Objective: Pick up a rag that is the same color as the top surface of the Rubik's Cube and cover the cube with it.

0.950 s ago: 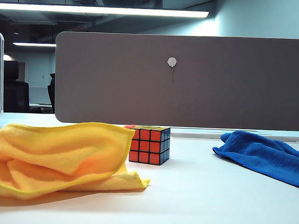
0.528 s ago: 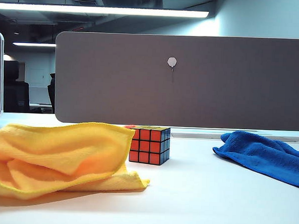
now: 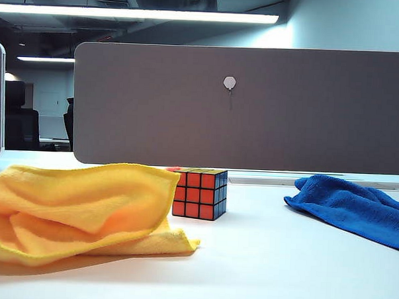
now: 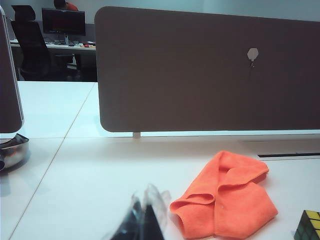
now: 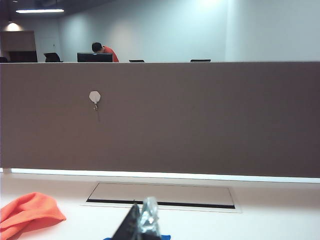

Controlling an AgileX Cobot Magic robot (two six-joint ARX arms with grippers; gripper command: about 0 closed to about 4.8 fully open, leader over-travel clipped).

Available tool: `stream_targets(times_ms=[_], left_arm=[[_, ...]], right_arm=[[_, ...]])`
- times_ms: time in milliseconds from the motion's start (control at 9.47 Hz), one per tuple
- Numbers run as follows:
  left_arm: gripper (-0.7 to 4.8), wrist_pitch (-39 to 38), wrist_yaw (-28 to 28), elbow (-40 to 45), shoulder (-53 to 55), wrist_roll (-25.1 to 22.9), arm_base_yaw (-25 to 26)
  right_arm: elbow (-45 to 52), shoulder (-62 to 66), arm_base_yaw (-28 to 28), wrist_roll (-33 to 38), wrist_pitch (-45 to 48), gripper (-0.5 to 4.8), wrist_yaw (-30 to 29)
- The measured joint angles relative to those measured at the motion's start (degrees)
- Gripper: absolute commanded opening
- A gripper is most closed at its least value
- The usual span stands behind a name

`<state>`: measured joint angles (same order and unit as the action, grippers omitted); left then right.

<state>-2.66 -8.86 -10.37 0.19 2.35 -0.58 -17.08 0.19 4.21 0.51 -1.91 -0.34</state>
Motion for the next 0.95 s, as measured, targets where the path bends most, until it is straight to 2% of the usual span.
stream_targets(times_ms=[106,211,317,422,528,845,950], left_arm=[[-0.05,-5.8,-2.2,-5.9,0.0,0.0,0.0],[-0.05,-12.2,-5.5,-12.9,0.0,0.1,0.0],[-0.05,-20.3,-7.7,-16.8,0.3,0.1,0.0],[-0.05,-25.5,-12.1,-19.7,0.3,0.1,0.0],[-0.05,-32.1,-18.4,-21.0,0.3,3.8,0.0],[-0.05,-34.5,-21.5,-21.0,0.3,3.9,0.0],[-0.05,-36.8,-21.7,-23.1,1.4,2.1,0.0]], right_arm=[[-5.8,0.0,0.0,-1.9,-8.1,-0.05,-5.0],[-12.8,1.7,0.0,-2.1,-16.7,-0.05,-14.0],[-16.7,5.0,0.0,-2.1,-22.1,-0.05,-19.4],[-23.1,12.3,0.0,-2.1,-29.0,-0.06,-25.2],[-32.9,26.2,1.9,-4.8,-39.5,-0.05,-26.8],[-34.0,31.4,8.5,-6.6,-40.6,-0.05,-28.1],[-34.0,35.4,16.9,-6.8,-40.6,-0.06,-24.9]])
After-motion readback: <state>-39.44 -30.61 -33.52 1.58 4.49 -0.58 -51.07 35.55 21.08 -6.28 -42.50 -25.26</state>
